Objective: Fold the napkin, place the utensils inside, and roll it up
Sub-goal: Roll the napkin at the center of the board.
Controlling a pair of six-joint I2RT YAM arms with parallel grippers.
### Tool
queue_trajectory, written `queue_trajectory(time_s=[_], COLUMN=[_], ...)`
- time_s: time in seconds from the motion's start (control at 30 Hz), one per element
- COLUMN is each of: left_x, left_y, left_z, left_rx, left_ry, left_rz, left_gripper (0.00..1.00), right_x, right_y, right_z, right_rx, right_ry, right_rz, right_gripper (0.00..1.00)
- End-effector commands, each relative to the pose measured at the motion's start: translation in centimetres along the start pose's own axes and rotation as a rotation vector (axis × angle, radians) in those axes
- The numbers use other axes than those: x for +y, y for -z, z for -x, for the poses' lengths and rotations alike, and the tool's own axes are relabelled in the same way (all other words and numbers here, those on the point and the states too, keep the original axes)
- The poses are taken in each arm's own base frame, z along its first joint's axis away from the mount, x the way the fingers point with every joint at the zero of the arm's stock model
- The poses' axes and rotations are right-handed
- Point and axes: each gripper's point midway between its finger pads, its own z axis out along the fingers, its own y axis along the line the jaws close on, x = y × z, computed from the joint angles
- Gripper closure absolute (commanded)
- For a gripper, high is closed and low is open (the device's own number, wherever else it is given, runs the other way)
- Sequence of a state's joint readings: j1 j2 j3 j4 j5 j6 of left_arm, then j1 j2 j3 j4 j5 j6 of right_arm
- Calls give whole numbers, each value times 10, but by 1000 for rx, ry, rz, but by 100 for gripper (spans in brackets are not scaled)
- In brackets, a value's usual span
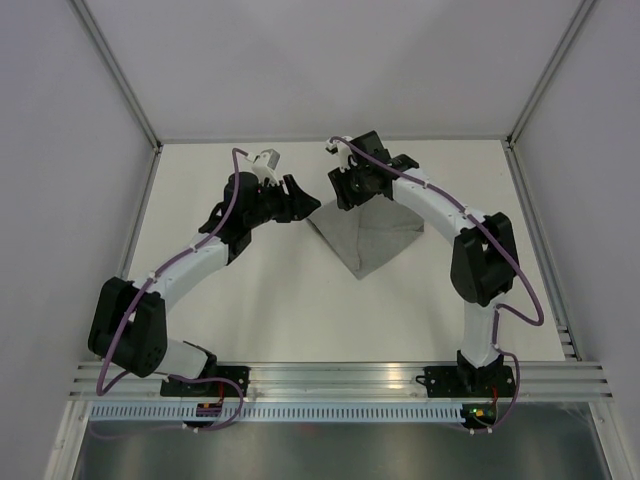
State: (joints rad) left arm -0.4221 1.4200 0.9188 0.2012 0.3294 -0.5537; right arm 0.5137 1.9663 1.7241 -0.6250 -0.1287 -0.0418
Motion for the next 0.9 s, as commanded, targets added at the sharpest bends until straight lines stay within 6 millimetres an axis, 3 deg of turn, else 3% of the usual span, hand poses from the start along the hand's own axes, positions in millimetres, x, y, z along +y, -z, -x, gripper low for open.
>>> queue_trajectory(time_s=[0.0,0.3,0.63,0.87], left_x=[-10,-7,-7,-6], left_y=[4,5,8,13], left_z=[23,24,28,37], left_rx=[-37,-32,-39,-55], left_ry=[10,18,24,26], left_rz=[-2,11,6,4], left_gripper=[38,37,37,37], right_x=[2,24,56,66], right_y=[-4,-17,-36,-37], right_z=[6,-1,-49,-56], right_rx=[-7,13,91,92], right_ry=[10,48,170,234], right_rz=[-30,-30,-87,-133], right_gripper=[48,49,50,50])
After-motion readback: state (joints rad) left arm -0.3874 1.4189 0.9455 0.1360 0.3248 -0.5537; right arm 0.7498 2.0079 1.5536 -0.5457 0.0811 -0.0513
